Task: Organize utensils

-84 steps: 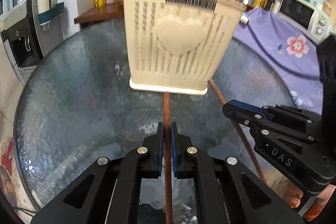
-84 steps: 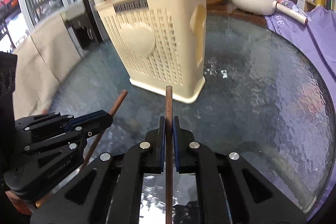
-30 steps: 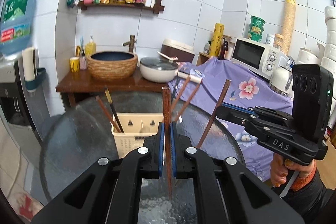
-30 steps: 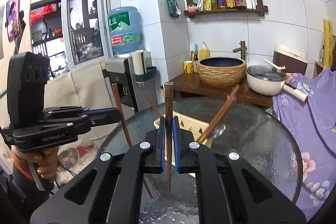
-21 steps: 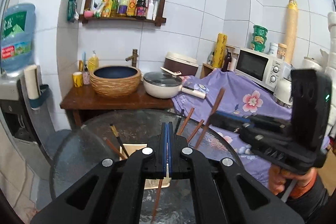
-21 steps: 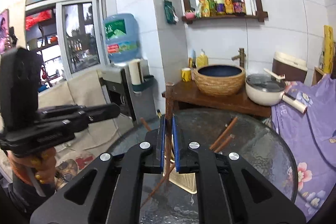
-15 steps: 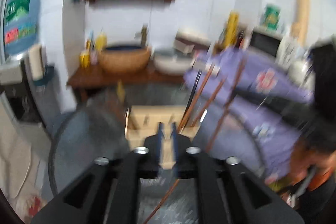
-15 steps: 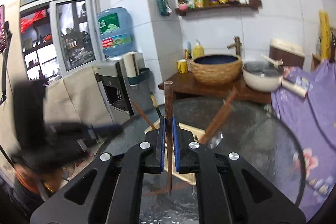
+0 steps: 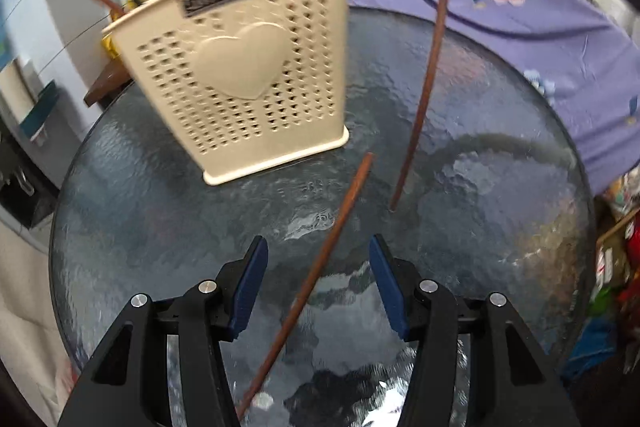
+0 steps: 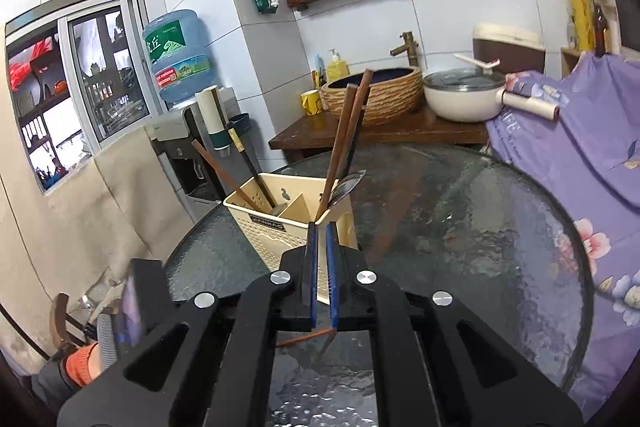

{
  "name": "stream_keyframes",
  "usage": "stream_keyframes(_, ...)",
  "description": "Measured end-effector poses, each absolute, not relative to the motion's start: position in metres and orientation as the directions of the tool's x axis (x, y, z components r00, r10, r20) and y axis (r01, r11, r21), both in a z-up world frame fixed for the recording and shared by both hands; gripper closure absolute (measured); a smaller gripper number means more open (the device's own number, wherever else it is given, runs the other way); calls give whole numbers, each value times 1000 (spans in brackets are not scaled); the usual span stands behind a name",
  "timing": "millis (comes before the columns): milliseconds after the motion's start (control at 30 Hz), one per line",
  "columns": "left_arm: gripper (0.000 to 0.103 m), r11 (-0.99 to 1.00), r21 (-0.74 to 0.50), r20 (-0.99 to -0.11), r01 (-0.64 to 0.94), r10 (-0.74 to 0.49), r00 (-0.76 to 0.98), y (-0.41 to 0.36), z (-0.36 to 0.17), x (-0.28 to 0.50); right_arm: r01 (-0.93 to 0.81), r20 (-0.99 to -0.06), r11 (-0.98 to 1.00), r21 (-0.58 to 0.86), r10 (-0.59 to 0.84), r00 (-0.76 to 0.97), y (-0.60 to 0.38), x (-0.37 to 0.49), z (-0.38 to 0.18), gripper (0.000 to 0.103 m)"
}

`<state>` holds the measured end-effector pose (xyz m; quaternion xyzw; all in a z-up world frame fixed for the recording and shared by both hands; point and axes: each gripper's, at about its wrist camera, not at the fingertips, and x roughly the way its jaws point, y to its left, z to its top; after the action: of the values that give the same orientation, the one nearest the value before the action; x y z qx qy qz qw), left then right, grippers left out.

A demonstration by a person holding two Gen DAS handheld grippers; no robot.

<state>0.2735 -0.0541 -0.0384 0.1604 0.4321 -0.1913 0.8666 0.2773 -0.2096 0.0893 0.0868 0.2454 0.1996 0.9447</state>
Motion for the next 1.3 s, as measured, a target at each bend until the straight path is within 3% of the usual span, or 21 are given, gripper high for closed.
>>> stream_keyframes(133, 52, 856, 142, -836, 497, -166, 524, -66, -55, 287, -333, -434, 906, 262, 419, 798, -211, 276, 87, 98)
stream_keyframes(233, 58, 850, 149, -850, 506, -151, 505, -71, -65, 292, -313, -431, 908, 278, 409, 804, -218, 275, 82, 98)
stream_keyframes(300, 60, 850, 134, -850, 509, -165, 500, -71, -65, 293, -265, -467, 912, 312, 390, 793, -229, 281, 72, 86)
stream_keyframes(367, 68, 850, 124, -854, 511, -171, 492, -74, -65, 293, -164, -508, 930, 330, 321, 799, -243, 286, 59, 44)
stream_keyframes(400, 69, 848, 123, -854, 516, -174, 490, -75, -65, 294, -116, -534, 938, 326, 284, 796, -249, 289, 52, 42)
stream_keyframes(533, 80, 838, 128, -857, 531, -176, 484, -84, -62, 300, 36, -681, 959, 283, 174, 711, -272, 322, 6, 42)
stream_keyframes(600, 80, 838, 134, -856, 529, -172, 488, -88, -62, 301, 86, -715, 957, 276, 145, 684, -281, 339, -12, 43)
stream_keyframes(733, 80, 847, 114, -856, 520, -182, 484, -92, -61, 305, 143, -748, 943, 301, 141, 648, -287, 374, -34, 47)
stream_keyframes(900, 81, 855, 101, -855, 508, -186, 484, -88, -61, 305, 155, -786, 960, 232, 91, 612, -258, 429, -45, 49)
stream_keyframes(967, 85, 854, 105, -853, 509, -186, 488, -87, -62, 302, 176, -804, 959, 224, 80, 589, -252, 447, -52, 56)
stream_keyframes(1133, 86, 857, 103, -846, 506, -192, 498, -82, -63, 297, 232, -838, 959, 166, 13, 546, -240, 478, -65, 56)
stream_keyframes(1300, 91, 843, 117, -850, 524, -188, 492, -82, -64, 295, 227, -849, 970, 88, -46, 526, -234, 485, -70, 71)
